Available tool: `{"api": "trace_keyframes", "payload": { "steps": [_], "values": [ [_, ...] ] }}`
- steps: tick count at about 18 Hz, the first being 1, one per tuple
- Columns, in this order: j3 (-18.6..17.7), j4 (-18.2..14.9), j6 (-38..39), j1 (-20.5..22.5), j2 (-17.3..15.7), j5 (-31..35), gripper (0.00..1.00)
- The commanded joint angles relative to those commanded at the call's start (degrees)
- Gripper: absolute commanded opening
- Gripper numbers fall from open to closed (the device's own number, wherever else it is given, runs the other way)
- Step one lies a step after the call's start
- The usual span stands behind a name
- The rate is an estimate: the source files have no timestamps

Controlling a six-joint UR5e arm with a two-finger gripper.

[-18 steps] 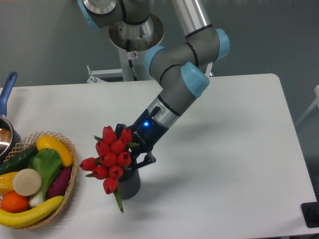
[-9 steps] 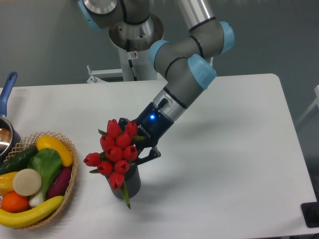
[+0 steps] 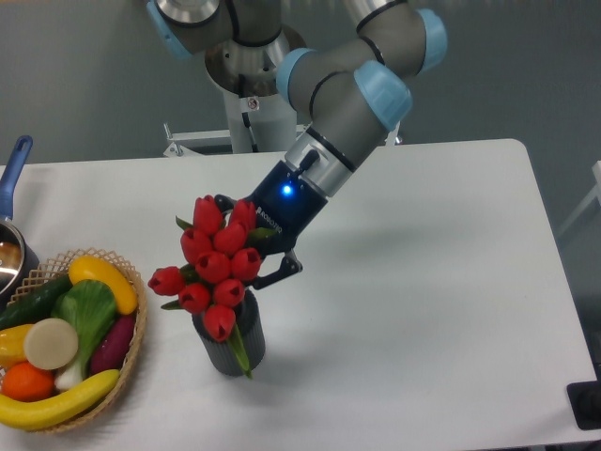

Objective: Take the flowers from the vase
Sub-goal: 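Lift the gripped tulips straight up out of the grey vase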

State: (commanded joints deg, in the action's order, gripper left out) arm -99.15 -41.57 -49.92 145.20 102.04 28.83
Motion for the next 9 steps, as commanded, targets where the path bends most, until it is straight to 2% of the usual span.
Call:
{"api": "trace_keyframes", "payload": {
  "steps": [9],
  "values": [
    [7.6, 0.0, 9.9, 0.6, -0.7, -0.3, 0.38]
  ]
}}
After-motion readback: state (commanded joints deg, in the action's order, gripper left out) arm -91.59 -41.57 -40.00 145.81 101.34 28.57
